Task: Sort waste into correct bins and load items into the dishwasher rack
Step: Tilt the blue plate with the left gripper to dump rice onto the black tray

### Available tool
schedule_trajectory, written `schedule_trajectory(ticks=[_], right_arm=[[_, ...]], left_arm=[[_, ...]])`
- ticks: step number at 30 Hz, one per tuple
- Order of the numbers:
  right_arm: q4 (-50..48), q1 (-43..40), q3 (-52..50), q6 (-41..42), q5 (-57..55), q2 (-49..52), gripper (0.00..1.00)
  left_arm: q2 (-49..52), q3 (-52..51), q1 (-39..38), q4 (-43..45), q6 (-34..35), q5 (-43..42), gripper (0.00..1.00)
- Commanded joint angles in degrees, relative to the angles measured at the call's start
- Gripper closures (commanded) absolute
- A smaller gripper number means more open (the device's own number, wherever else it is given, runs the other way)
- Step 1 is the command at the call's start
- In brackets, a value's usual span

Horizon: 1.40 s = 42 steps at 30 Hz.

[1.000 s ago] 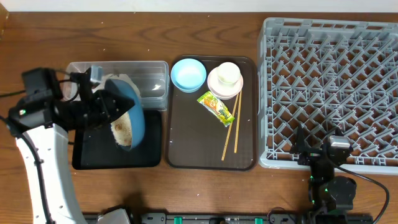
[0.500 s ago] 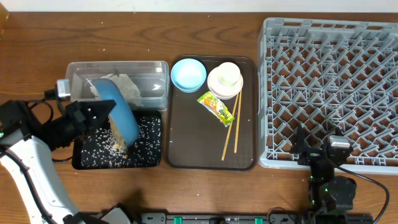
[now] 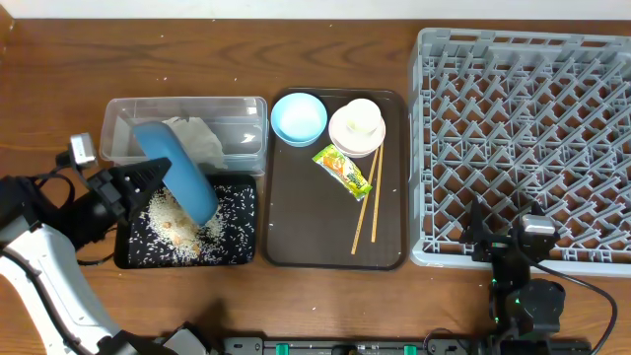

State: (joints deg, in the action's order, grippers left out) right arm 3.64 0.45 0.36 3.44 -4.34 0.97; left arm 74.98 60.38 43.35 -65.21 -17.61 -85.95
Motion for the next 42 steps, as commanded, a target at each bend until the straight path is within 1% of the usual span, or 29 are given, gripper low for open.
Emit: schedule_trajectory(ticks=[1, 4, 6, 8, 14, 17, 27, 31, 34, 38, 40, 42], right_arm=[[0.22, -0.59, -0.04, 0.13, -0.13, -0.09, 0.01], [0.22, -0.59, -0.04, 0.13, -0.13, -0.09, 0.01], [0.22, -0.59, -0.04, 0.13, -0.13, -0.09, 0.01], [0.22, -0.59, -0.04, 0.13, -0.13, -0.09, 0.01], [0.22, -0.59, -0.04, 0.13, -0.11, -0.09, 0.01], [0.22, -0.59, -0.04, 0.13, -0.13, -0.09, 0.01], [0.22, -0.59, -0.04, 0.13, -0.13, -0.09, 0.01], [0.22, -0.59, -0.04, 0.15, -0.11, -0.09, 0.01], [0.22, -0.59, -0.04, 0.15, -0.11, -0.09, 0.01], [0.24, -0.59, -0.04, 0.39, 0.35, -0.09, 0.01], [0.28, -0.59, -0.04, 1.64, 1.25, -0.09, 0.01], [-0.57, -0.59, -0.04, 5.68, 3.43, -0.09, 0.01]], left_arm=[[-0.72, -0.17, 0.39, -0.07, -2.47, -4.15, 0.94], [-0.76, -0.17, 0.39, -2.08, -2.49, -4.17, 0.94], [-0.70, -0.17, 0.39, -1.29, -3.74, -4.02, 0.94], [-0.50, -0.17, 0.39, -1.44, -2.47, -4.09, 0.94], [-0.50, -0.17, 0.39, -0.98, -3.10, -4.04, 0.94], [-0.52, -0.17, 0.39, -1.42, -0.57, -4.09, 0.94], [-0.50, -0.17, 0.39, -0.11, -0.74, -4.09, 0.94], [-0.61, -0.17, 0.39, -2.08, -0.33, -4.11, 0.94], [-0.50, -0.15, 0.39, 0.07, -0.28, -4.09, 0.94], [-0.42, -0.15, 0.39, -0.09, -0.28, -4.09, 0.94], [-0.39, -0.15, 0.39, -0.11, -0.02, -4.09, 0.94], [-0.42, -0.15, 0.39, -0.09, 0.98, -4.09, 0.94]])
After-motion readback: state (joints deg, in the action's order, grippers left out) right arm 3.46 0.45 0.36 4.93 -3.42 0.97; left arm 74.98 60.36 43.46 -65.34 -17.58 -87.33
